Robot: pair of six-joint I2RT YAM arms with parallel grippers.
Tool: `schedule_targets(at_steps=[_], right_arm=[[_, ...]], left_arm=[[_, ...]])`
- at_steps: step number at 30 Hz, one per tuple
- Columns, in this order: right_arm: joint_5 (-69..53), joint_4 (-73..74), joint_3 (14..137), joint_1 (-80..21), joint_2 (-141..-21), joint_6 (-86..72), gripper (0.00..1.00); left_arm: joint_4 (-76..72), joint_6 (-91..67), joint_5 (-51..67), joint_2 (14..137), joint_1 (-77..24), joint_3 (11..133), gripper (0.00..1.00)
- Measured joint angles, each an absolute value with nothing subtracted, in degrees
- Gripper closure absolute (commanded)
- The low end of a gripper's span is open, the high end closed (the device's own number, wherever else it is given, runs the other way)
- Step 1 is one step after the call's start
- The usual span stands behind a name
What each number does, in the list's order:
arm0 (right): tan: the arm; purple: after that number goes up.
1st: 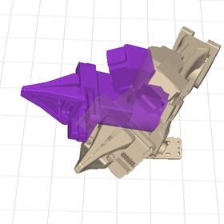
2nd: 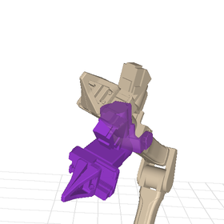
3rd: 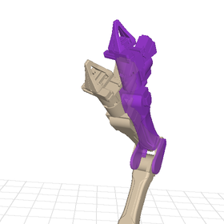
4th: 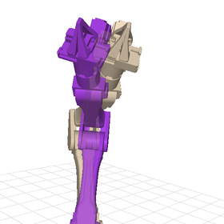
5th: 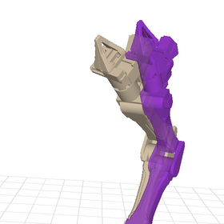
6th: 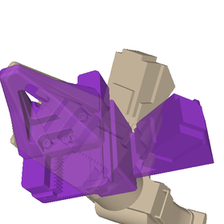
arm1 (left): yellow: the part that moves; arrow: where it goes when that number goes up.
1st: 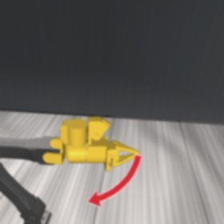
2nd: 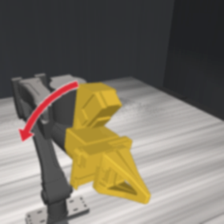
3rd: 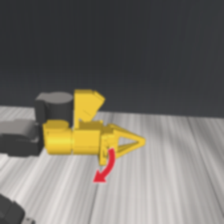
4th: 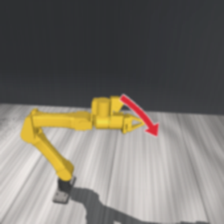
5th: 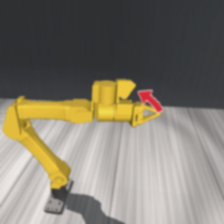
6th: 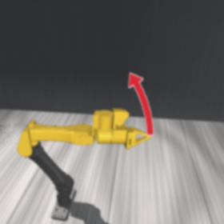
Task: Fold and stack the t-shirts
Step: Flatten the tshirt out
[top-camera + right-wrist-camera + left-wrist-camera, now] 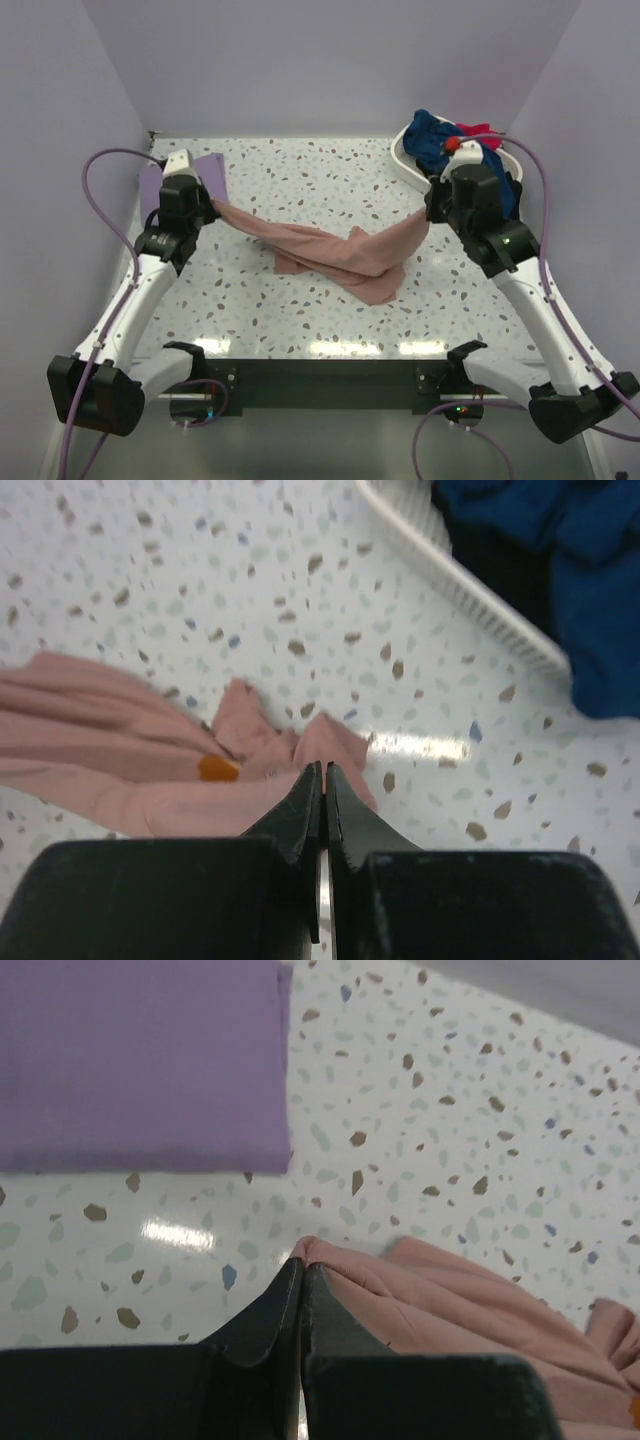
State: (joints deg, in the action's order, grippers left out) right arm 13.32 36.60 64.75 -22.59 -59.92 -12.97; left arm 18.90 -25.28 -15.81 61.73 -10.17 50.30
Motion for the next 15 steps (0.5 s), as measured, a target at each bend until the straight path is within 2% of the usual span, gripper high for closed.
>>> schedule_targets(at_steps=[9,15], right_arm=[[17.3,35.9,92.4,-22.6,-62.0,-6.9,1.00],[17.4,36.7,99.0,-22.6,-59.2,-3.9,1.00]], left_arm=[[19.0,-20.0,-10.3,61.3,-10.2,68.6,1.00],[20.7,-16.8,-5.0,57.1,-10.1,75.9,1.00]])
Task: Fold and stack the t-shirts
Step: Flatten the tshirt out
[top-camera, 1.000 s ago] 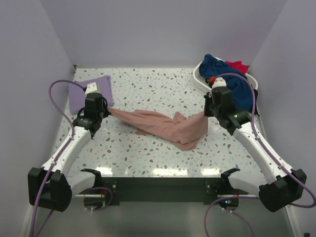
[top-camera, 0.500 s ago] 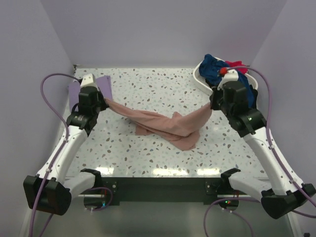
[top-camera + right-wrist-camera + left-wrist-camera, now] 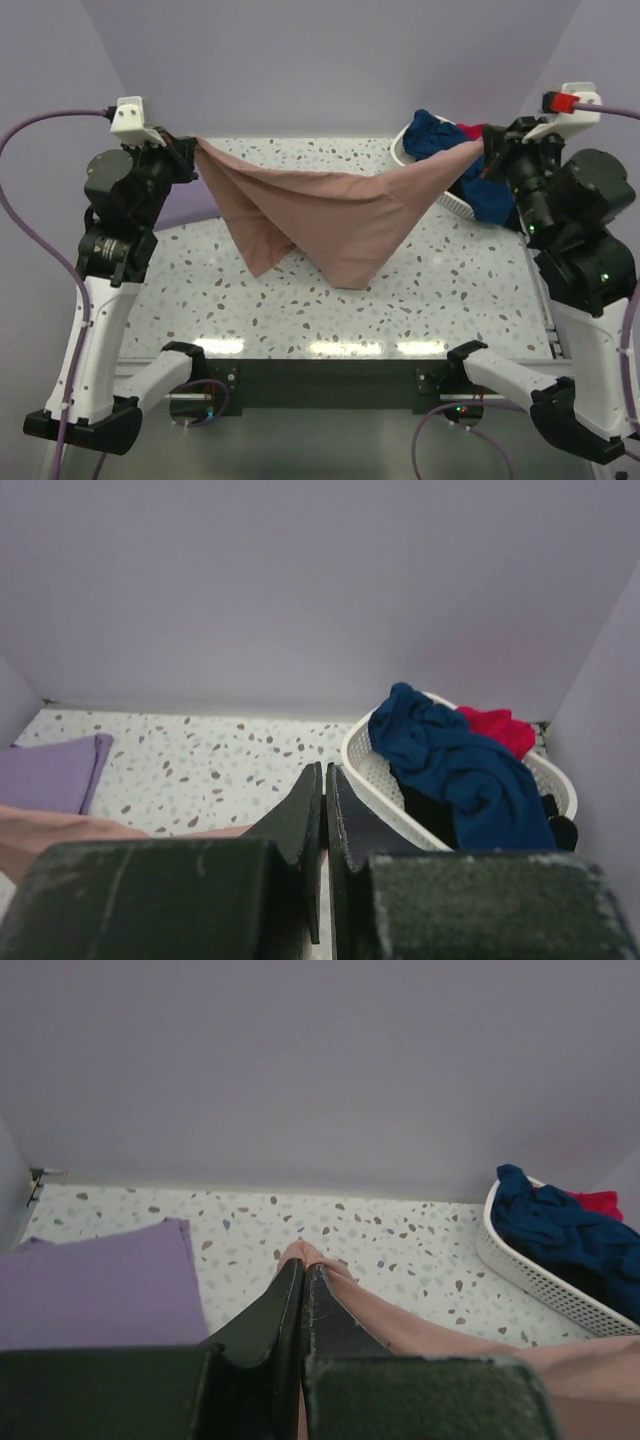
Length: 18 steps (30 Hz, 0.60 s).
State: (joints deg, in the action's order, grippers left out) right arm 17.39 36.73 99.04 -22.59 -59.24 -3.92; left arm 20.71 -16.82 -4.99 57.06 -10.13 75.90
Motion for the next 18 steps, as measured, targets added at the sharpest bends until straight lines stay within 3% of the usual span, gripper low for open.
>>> schedule_targets(at_steps=[12,18], right_arm=[[17.2,38.9,121.8,-22.6,-53.4,-0.3,1.00],[16.3,37.3,125.3,-22.6,-53.7,0.0,1.00]], left_arm=[[30.5,-15.4,4.1,53.9,-10.1,98.8,1.00],[32.3,-15.5,5.6,54.5,-10.1,102.6,1.00]])
